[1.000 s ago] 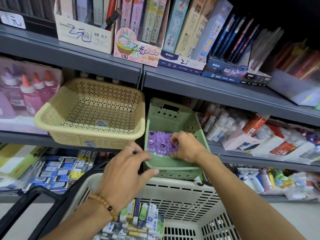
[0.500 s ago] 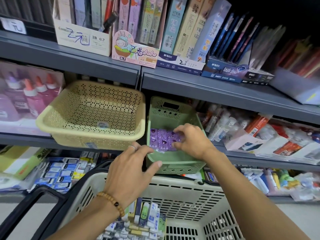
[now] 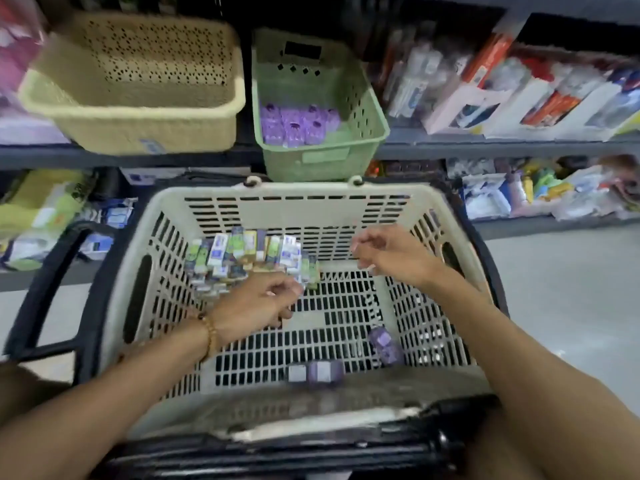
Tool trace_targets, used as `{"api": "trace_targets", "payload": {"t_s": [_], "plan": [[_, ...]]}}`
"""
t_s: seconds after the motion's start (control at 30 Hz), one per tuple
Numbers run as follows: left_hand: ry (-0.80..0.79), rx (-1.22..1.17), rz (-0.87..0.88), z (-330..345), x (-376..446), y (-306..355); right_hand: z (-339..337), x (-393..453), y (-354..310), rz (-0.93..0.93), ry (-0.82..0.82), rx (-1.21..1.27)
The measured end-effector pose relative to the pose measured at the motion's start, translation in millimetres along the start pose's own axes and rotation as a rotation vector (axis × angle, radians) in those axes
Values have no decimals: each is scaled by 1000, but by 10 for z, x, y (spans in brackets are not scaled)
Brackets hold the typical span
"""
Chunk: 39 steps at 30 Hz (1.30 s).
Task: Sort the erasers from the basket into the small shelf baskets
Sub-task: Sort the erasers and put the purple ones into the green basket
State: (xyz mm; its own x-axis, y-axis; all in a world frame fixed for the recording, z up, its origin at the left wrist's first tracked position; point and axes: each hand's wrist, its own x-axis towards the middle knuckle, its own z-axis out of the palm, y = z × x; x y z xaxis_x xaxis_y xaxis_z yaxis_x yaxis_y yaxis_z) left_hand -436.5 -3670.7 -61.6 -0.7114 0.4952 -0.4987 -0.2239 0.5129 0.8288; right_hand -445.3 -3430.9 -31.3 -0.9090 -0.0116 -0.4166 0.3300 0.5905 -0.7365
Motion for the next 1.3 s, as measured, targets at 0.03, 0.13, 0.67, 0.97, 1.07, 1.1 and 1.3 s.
{"api": "trace_targets", "payload": {"t_s": [0.03,0.13,0.67,0.97,1.07,1.1,1.3], "plan": [[-78,77,-28,39,47,-76,54,22,122,65,-81,-56],[-312,342,-108,205,236,-236,213,113,475,159,-319,-348],[-600,505,-80,914,618,-550,524,189,1010,445,-816,-605],[-483,506,-42,1109,702,-578,583,154,1043,489,-893,-598],[-429,394,-68,1114,765,-580,578,172,1024,505,-873,-549],[-428,380,-64,1125,783,-568,566,185,1012,492,-861,-541],[-429,212,-101,900,807,-415,281,307,795,352,-571,-290]]}}
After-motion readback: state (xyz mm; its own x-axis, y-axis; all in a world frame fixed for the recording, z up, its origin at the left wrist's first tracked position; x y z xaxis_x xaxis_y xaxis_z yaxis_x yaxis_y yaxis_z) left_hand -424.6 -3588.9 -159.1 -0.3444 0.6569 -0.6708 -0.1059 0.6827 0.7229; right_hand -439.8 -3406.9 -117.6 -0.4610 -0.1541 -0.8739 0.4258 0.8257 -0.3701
